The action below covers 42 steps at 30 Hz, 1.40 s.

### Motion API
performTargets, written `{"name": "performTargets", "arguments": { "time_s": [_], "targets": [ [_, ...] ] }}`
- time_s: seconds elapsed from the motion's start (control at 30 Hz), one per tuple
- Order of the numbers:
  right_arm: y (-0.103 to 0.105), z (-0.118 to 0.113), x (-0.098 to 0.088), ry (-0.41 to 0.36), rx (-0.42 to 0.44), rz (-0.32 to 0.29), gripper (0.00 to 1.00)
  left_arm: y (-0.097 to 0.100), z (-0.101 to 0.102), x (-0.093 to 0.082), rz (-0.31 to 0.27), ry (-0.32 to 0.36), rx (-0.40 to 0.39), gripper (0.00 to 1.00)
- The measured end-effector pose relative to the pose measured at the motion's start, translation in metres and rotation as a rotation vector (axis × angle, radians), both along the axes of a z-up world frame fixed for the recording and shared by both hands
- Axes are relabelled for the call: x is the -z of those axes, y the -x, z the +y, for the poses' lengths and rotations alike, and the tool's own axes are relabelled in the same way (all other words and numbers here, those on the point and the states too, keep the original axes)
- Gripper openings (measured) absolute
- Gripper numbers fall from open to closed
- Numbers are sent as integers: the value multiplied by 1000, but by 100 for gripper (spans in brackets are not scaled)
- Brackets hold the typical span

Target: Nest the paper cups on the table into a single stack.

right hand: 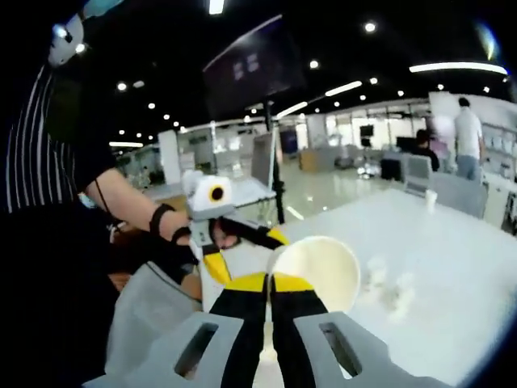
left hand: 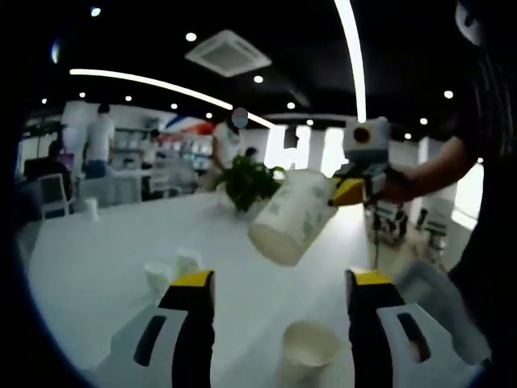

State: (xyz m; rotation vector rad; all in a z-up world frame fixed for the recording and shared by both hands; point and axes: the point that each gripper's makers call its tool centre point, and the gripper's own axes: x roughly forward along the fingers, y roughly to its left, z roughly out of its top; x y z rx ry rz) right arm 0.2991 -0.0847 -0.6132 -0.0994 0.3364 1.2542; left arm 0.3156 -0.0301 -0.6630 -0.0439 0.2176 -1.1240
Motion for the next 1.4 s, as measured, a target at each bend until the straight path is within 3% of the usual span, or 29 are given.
{"name": "performTargets", "arguments": {
  "time_s": [0.17, 0.37, 0.47, 0.53, 0.77, 0.9, 1.07, 1.13, 1.4],
  "targets": [
    [1, 4, -4, 88, -37, -30, 0, 0, 9, 11, 52, 4, -41, 86],
    [6, 6, -2, 235, -121, -86, 0, 8, 14, 16, 24, -15, -52, 97],
    [9, 7, 6, 341, -180, -132, 0, 10, 14, 18, 0, -41, -53, 98],
    [14, 12, 8, 370, -226, -155, 0, 11, 14, 17, -20, -49, -51, 98],
    [23, 22, 23, 475, -330, -138, 0, 18, 15, 17, -112, -111, -18, 98],
    [25, 22, 32, 529, -371, -115, 0, 19, 19, 20, -98, -124, -20, 98],
    [30, 18, 56, 636, -419, -120, 0, 6, 36, 20, -48, -65, -120, 98],
    [33, 18, 64, 667, -438, -127, 0, 3, 42, 17, -59, -52, -146, 98],
    [44, 18, 91, 755, -501, -143, 0, -15, 71, 17, -31, -46, -273, 98]
  ]
}}
